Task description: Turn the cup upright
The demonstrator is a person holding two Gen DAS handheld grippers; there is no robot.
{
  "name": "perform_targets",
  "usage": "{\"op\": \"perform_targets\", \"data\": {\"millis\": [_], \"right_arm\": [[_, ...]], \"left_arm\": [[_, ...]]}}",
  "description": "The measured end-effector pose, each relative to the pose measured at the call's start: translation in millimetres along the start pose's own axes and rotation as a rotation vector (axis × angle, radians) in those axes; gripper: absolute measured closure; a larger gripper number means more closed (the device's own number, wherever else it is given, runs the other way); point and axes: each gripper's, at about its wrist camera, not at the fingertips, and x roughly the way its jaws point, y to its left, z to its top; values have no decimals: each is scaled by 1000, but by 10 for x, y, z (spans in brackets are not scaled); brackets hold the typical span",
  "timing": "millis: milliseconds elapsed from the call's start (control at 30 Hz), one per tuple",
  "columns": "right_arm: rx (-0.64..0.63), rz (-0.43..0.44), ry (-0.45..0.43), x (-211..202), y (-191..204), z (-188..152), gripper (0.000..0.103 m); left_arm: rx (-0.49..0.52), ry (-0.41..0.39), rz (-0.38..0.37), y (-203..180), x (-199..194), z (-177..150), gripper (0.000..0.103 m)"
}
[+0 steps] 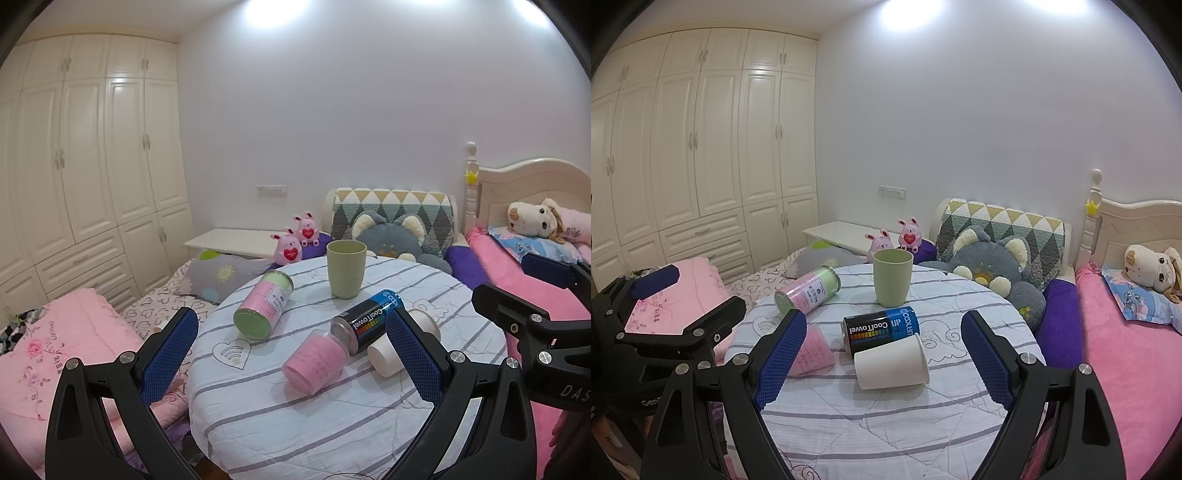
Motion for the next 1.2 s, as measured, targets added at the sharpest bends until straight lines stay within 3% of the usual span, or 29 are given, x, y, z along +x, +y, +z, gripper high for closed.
{"op": "perform_targets", "data": {"millis": [1200], "right_arm": [[-15, 1, -6, 6, 52, 55, 16]], "left_arm": [[6, -17, 15, 8, 13, 39, 0]]}}
